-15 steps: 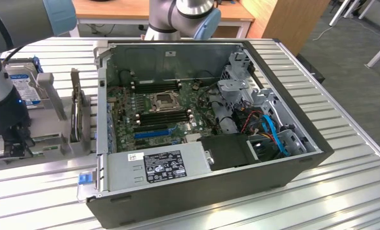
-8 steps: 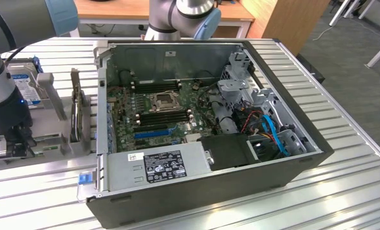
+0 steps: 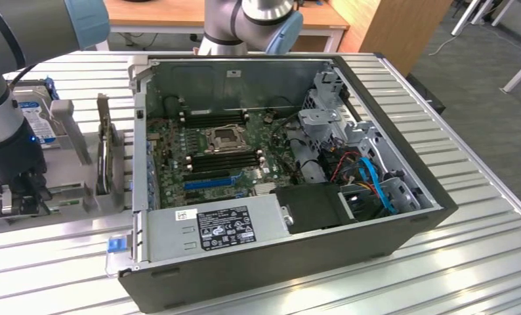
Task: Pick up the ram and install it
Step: 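Pick up the ram and move it above insertion slot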
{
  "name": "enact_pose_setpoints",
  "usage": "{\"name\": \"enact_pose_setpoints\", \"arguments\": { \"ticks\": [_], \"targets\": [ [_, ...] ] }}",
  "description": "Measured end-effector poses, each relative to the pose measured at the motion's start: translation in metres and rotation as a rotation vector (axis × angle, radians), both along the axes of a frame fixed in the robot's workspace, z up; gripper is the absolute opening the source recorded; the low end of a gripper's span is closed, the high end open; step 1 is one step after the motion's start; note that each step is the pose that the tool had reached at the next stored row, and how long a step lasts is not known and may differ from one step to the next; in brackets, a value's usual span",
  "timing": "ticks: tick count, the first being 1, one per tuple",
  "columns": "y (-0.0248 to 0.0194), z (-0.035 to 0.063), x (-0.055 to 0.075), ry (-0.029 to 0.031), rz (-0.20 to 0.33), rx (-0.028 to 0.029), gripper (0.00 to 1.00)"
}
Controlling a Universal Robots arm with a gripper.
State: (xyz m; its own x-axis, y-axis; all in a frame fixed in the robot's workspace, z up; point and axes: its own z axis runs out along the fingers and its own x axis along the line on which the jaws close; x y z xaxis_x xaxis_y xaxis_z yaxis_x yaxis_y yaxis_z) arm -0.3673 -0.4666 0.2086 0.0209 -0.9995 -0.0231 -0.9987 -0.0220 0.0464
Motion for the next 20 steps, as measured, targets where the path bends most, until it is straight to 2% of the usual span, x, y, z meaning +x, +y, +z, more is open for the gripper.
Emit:
{"name": "enact_pose_setpoints", "arguments": {
  "ticks": [12, 20],
  "targets": [
    [0.0017, -0.0001, 0.0001, 0.0002, 0.0, -0.0001, 0.33],
    [0.0017, -0.0052, 0.0, 0.0002, 0.0, -0.0002, 0.33]
  ]
}}
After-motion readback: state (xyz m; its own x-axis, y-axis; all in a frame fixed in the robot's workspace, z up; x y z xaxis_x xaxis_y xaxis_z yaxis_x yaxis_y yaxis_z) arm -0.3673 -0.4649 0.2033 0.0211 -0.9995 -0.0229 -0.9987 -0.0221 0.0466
